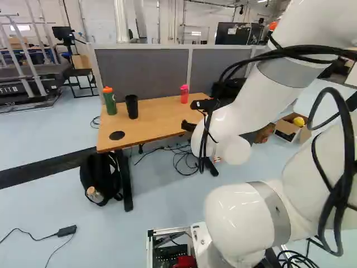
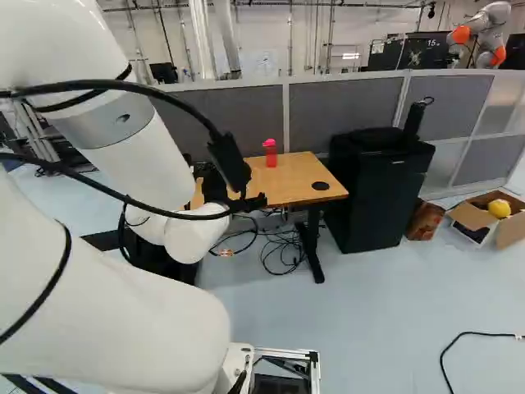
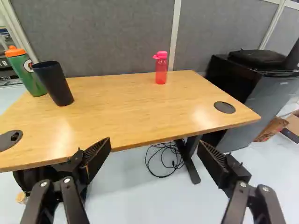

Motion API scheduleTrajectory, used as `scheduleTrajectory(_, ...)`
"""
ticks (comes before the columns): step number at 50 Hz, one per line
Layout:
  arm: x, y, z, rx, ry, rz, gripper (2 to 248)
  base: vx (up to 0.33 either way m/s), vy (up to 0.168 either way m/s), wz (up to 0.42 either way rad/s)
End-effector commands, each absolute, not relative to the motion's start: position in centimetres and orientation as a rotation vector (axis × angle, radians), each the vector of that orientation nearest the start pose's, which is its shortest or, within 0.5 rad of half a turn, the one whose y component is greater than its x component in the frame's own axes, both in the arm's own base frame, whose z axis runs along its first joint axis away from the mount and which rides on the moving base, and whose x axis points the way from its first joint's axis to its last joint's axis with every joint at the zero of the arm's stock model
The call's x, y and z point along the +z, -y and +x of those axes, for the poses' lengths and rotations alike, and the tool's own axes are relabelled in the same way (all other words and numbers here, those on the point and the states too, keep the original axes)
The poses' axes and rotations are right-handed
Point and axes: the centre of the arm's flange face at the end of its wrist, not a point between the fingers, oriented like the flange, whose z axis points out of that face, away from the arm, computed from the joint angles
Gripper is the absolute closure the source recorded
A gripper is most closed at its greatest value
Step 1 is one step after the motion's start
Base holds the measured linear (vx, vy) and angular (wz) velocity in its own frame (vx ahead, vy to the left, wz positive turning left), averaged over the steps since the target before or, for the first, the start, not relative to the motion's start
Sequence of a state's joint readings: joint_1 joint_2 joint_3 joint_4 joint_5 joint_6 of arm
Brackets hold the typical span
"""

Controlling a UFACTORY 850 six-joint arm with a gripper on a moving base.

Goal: Pick up the green bottle from the table

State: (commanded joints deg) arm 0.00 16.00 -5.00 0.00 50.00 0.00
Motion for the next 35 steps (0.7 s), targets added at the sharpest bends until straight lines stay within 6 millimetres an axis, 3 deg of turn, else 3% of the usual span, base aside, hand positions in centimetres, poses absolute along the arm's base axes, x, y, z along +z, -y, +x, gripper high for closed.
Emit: scheduleTrajectory(35, 36.56, 0.00, 27.03, -1.824, 0.000, -2.558, 3, 0.070, 0.062, 0.168)
